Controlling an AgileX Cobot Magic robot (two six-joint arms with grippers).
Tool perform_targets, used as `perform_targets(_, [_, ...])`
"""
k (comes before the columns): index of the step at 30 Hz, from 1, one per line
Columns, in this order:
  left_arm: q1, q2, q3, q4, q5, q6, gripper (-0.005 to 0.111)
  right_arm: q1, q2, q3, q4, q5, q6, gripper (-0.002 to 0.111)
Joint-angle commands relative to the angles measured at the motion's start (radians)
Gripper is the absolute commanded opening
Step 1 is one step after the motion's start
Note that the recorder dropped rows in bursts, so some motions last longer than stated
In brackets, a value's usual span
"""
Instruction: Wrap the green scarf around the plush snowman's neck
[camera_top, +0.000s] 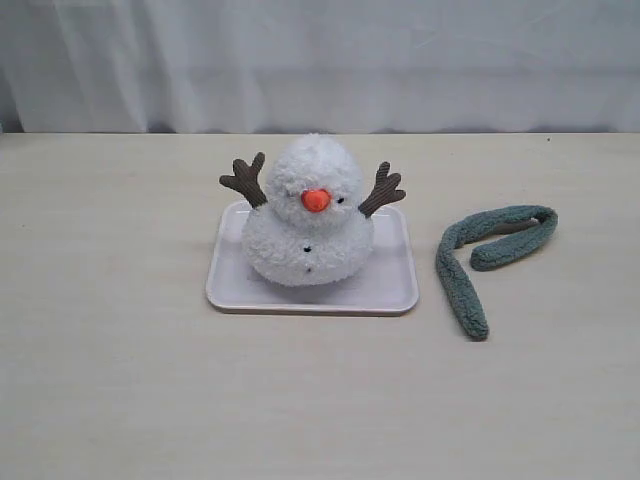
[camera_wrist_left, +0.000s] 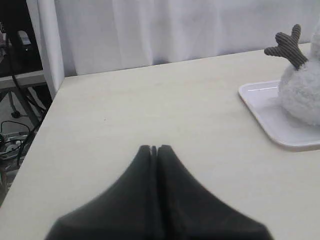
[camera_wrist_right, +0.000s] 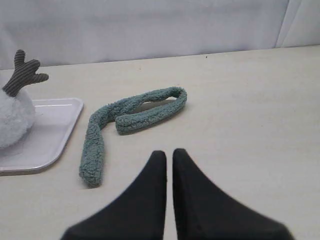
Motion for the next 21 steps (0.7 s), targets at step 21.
perform_targets(21, [0.003, -0.002, 0.003, -0.003, -0.009, -0.002, 0.0, -0.007, -0.004, 0.002, -0.051, -0.794, -0.008, 0.004])
